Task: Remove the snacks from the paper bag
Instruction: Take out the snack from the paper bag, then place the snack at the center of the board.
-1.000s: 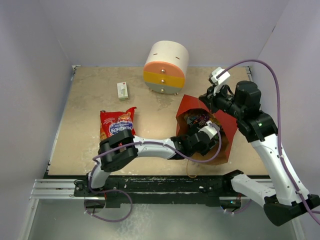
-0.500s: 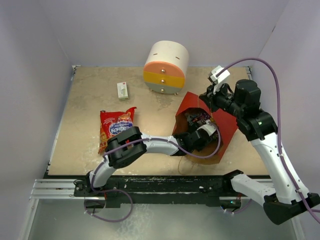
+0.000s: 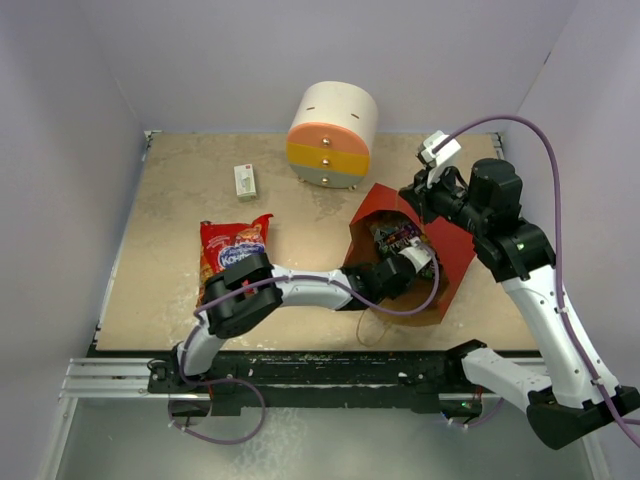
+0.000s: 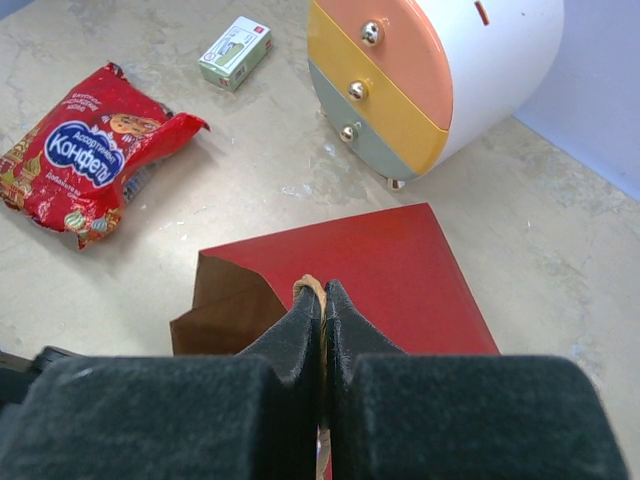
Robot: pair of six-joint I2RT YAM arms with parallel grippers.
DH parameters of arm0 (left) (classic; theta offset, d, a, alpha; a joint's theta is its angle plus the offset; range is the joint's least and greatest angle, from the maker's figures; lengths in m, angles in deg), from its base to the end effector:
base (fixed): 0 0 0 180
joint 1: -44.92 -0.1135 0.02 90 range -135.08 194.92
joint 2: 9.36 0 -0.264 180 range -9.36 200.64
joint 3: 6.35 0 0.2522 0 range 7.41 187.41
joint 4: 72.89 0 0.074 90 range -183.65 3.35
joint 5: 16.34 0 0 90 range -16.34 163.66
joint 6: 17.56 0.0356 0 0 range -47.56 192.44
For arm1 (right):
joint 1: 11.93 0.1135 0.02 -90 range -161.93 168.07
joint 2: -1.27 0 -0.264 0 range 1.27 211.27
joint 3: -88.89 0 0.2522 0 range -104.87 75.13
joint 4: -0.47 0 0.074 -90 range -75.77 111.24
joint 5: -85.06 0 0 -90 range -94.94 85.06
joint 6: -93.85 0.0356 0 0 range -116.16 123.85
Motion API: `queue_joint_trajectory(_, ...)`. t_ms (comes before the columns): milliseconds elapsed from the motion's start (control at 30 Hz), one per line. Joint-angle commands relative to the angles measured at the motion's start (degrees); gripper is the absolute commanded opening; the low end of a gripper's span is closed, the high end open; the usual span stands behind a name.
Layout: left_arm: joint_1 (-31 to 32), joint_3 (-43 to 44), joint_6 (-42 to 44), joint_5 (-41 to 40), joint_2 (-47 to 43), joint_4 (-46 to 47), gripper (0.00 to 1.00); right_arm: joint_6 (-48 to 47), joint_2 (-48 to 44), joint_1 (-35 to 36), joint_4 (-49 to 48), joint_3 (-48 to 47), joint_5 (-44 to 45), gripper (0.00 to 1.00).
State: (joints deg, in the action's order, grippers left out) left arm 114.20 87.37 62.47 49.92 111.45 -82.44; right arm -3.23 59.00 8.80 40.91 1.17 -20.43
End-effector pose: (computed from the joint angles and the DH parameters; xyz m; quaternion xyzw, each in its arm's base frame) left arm 0.1780 -0.4301 0.1618 0.3524 0.8056 -0.1387 0.4557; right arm 0.1874 0.0811 0.4431 -0.2667 0.7185 0.1782 0.6171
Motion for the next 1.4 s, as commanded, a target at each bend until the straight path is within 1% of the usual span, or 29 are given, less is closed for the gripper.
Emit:
queue_joint_trajectory(0, 0.0, -2.4, -1.2, 2.2, -9.5, 0.6, 0.44, -0.8, -1.0, 0.1, -2.9, -2.3, 1.7, 0.00)
queue_joint_trajectory(167, 0.0, -5.6, -2.6, 4.2, -14.8, -1.4, 0.34, -0.4, -1.7, 0.1, -5.2, -1.1, 2.3, 0.00)
queue_joint_trajectory(300, 0.6, -8.8, -3.6, 7.4, -19.5, -3.2, 0.33, -0.4, -1.7, 0.1, -5.5, -0.8, 3.5, 0.00)
queue_joint_trajectory(400, 2.2, -11.6, -4.5, 7.1, -24.0, -5.3, 0.32, -0.3, -1.4, 0.1, -5.2, -1.3, 4.1, 0.00)
queue_joint_trajectory(567, 4.4, -16.8, -8.6, 6.5, -33.3, -9.7, 0.30, -1.0, -1.5, 0.1, -6.9, -1.3, 4.4, 0.00)
queue_joint_trajectory(733, 6.9, -17.2, -11.7, 1.6, -41.1, -18.2, 0.30, -0.2, -3.2, 0.1, -8.2, 0.8, 4.3, 0.00)
queue_joint_trajectory(867, 7.7, -16.6, -16.5, -3.9, -48.2, -26.1, 0.29, 0.0, -4.6, 0.1, -10.1, 2.5, 5.6, 0.00)
queue_joint_trajectory(1033, 7.7, -16.4, -22.0, -9.6, -56.8, -34.8, 0.24, -0.2, -4.5, 0.1, -10.5, 2.4, 5.9, 0.00)
queue_joint_trajectory(1167, 7.7, -15.4, -27.6, -13.3, -59.5, -44.6, 0.23, 0.3, -3.5, 0.1, -9.7, 1.6, 3.0, 0.00)
queue_joint_trajectory(1267, 7.7, -16.4, -32.5, -14.9, -59.8, -50.0, 0.24, 1.3, -3.7, 0.1, -10.5, 3.2, 1.9, 0.00)
queue_joint_trajectory(1333, 7.3, -17.9, -36.2, -16.0, -59.9, -52.0, 0.23, 2.5, -4.1, 0.1, -10.4, 3.1, 1.8, 0.00)
queue_joint_trajectory(1367, 6.4, -18.9, -37.5, -15.9, -59.9, -51.5, 0.23, 2.7, -4.4, 0.1, -10.2, 3.0, 1.5, 0.00)
